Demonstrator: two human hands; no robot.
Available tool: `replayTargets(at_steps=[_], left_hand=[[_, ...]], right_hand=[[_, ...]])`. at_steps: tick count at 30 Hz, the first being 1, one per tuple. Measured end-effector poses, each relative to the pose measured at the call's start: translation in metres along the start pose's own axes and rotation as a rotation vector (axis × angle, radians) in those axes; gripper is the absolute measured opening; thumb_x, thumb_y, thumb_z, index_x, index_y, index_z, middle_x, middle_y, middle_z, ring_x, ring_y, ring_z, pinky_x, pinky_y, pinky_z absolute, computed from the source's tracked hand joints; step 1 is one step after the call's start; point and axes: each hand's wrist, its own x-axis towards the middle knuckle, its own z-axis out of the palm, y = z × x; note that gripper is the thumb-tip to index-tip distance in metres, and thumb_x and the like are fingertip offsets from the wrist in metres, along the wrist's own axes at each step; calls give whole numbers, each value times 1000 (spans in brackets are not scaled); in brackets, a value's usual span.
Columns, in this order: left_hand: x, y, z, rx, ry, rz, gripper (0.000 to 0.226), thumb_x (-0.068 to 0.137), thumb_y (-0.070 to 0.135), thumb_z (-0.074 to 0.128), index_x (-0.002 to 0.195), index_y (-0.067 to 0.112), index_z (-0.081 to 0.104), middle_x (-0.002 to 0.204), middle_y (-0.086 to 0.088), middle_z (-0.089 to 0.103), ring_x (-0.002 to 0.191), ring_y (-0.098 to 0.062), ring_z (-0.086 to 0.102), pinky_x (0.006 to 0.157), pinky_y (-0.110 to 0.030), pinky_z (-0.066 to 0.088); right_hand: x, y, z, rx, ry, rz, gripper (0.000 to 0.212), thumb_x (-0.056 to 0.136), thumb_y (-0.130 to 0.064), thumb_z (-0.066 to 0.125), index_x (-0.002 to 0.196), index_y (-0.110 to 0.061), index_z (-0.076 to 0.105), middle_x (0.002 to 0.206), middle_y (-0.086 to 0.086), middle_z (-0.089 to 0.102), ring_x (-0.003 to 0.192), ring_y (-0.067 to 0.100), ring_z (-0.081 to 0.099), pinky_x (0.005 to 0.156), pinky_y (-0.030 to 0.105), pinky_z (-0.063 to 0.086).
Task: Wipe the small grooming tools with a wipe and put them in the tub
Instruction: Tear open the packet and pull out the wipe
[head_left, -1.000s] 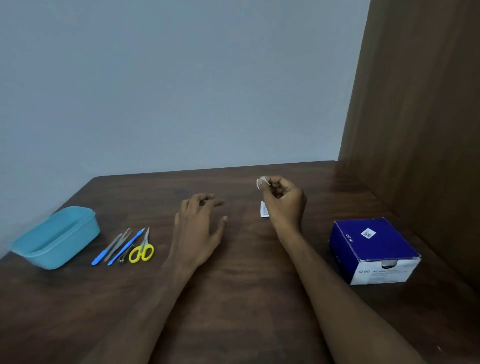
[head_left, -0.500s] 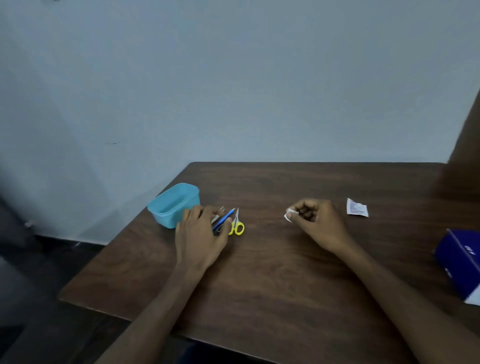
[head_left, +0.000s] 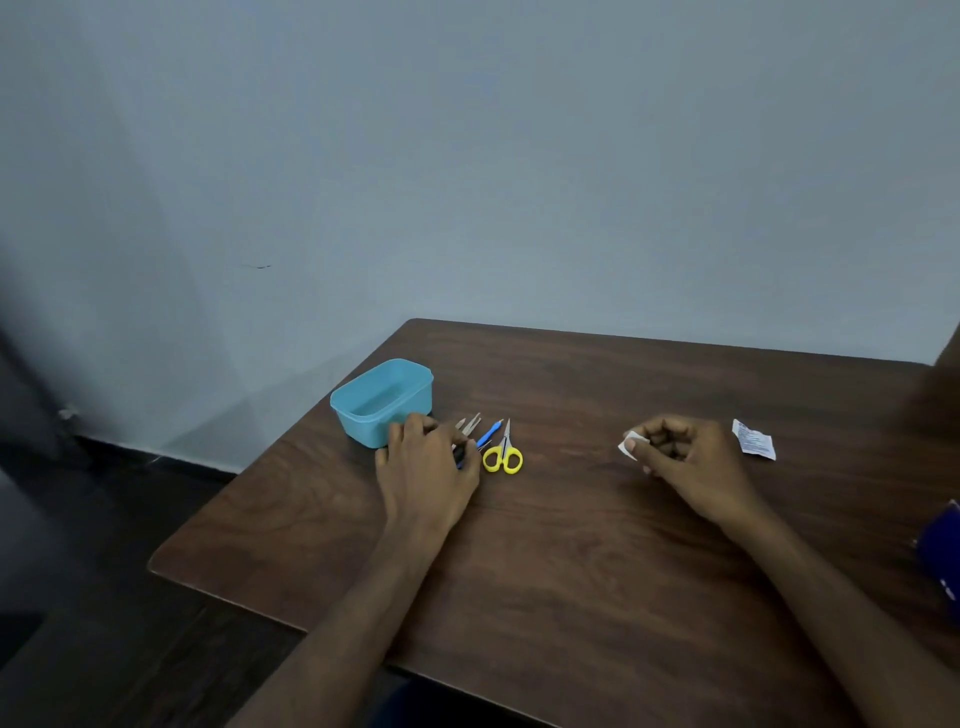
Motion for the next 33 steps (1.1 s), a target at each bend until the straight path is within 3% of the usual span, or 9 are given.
replayTargets(at_steps=[5, 9, 11, 18, 23, 28, 33], left_hand=[[0, -1, -1, -46, 21, 8, 23, 100, 50, 62, 110, 34, 75, 119, 7, 60, 112, -18, 54, 91, -38, 49], [-3, 2, -5, -78, 65, 4, 20, 90, 52, 67, 95, 36, 76, 112, 13, 60, 108, -16, 55, 84, -35, 46], [-4, 3, -6, -52, 46, 11, 18, 82, 54, 71, 91, 39, 75, 112, 16, 58, 109, -14, 53, 83, -32, 40], [-2, 0, -4, -50, -21, 13, 19, 82, 53, 77, 97, 41, 74, 119, 14, 59, 113, -14, 54, 91, -36, 49], [-2, -1, -6, -50, 37, 52, 11, 84, 46, 81, 93, 40, 80, 109, 17, 62, 103, -15, 55, 78, -37, 54], [-3, 2, -9, -23, 53, 94, 10, 86, 43, 81, 94, 37, 82, 106, 17, 68, 100, -14, 55, 71, -32, 49], [-8, 7, -13, 8, 64, 125, 10, 84, 44, 82, 89, 35, 81, 87, 17, 72, 95, -13, 54, 64, -30, 42]], right_hand=[[0, 0, 0, -11, -6, 2, 6, 92, -11, 81, 88, -15, 80, 77, 0, 79, 58, 7, 67, 62, 16, 53], [0, -1, 0, -9, -6, 3, 7, 92, -10, 81, 88, -15, 80, 78, 0, 79, 59, 7, 67, 62, 16, 53], [-1, -1, -1, -13, -1, 9, 8, 92, -11, 81, 87, -16, 79, 78, -1, 79, 59, 8, 67, 63, 18, 53], [-1, -1, -1, -38, 8, 15, 7, 92, -15, 82, 86, -18, 79, 81, 2, 80, 60, 10, 70, 69, 30, 55], [-1, 1, -1, -38, 12, 24, 7, 92, -19, 83, 86, -21, 80, 82, -1, 80, 62, 12, 72, 71, 33, 57], [-1, 1, -2, -36, 16, 13, 6, 92, -19, 83, 86, -20, 80, 81, -2, 80, 62, 13, 73, 69, 29, 56], [-1, 2, -2, -36, 17, 16, 7, 92, -20, 83, 86, -21, 79, 81, -1, 80, 62, 13, 74, 69, 30, 57]])
